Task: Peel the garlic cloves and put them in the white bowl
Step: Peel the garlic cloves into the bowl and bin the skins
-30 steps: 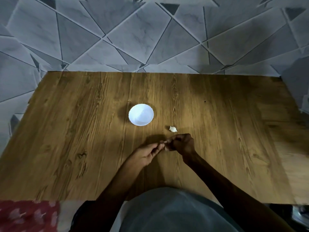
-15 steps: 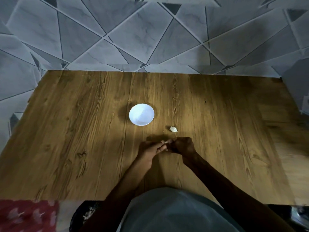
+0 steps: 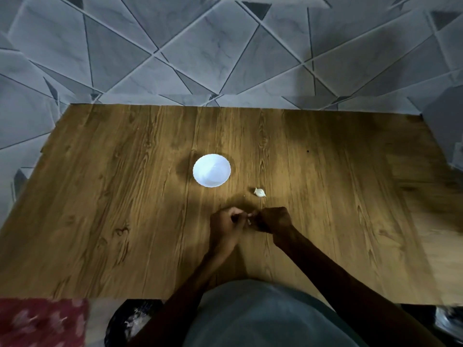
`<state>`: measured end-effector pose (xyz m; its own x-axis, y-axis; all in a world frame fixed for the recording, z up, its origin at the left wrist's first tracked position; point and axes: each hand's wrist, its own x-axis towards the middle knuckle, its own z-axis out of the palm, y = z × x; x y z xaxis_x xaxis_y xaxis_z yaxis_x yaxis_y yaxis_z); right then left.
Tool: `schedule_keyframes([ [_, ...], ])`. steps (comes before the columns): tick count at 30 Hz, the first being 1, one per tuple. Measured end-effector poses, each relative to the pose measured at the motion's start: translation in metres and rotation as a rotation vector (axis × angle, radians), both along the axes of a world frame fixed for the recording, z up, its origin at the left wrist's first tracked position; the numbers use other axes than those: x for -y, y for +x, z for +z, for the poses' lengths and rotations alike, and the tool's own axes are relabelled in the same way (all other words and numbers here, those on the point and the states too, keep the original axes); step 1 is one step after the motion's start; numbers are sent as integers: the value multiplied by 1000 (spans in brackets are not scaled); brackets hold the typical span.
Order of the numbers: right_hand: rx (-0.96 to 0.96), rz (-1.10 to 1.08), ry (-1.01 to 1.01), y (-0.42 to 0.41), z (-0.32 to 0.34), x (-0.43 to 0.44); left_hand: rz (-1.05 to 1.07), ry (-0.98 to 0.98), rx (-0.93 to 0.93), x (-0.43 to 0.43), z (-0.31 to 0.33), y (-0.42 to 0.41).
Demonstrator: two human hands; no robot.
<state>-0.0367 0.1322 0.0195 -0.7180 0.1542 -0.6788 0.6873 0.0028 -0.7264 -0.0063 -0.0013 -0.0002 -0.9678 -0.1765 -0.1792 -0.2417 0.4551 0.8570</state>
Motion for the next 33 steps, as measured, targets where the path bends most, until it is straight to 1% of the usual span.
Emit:
schedule_keyframes([
  [2, -249, 134, 96, 4, -2, -6, 314, 680, 377, 5, 6, -8],
  [3, -329, 193, 144, 4, -3, -9, 409, 938, 515, 9, 9, -11],
  [4, -367, 235, 176, 2, -4, -12, 419, 1026, 569, 14, 10, -11],
  [5, -369, 272, 197, 0, -7, -15, 378, 1013, 570, 16, 12, -10],
  [6, -355, 309, 207, -2, -10, -18, 309, 942, 530, 19, 12, -8],
  [8, -321, 379, 241, -4, -16, -22, 210, 725, 396, 23, 7, -3],
  [10, -326, 426, 293, -4, -21, -24, 155, 485, 292, 28, -4, -3],
  [13, -383, 505, 355, -4, -28, -24, 66, 181, 177, 34, -20, -7],
  [15, -438, 587, 409, -5, -34, -23, 8, 22, 139, 38, -26, -8],
  [16, -458, 634, 444, -6, -37, -22, -10, -15, 133, 40, -28, -9],
  [19, -468, 731, 526, -10, -43, -19, -48, -47, 114, 42, -33, -13],
  [24, -493, 776, 583, -18, -49, -20, -33, -116, 67, 43, -33, -22],
  [33, -639, 639, 595, -28, -43, -34, -47, -54, 54, 47, -37, -26],
])
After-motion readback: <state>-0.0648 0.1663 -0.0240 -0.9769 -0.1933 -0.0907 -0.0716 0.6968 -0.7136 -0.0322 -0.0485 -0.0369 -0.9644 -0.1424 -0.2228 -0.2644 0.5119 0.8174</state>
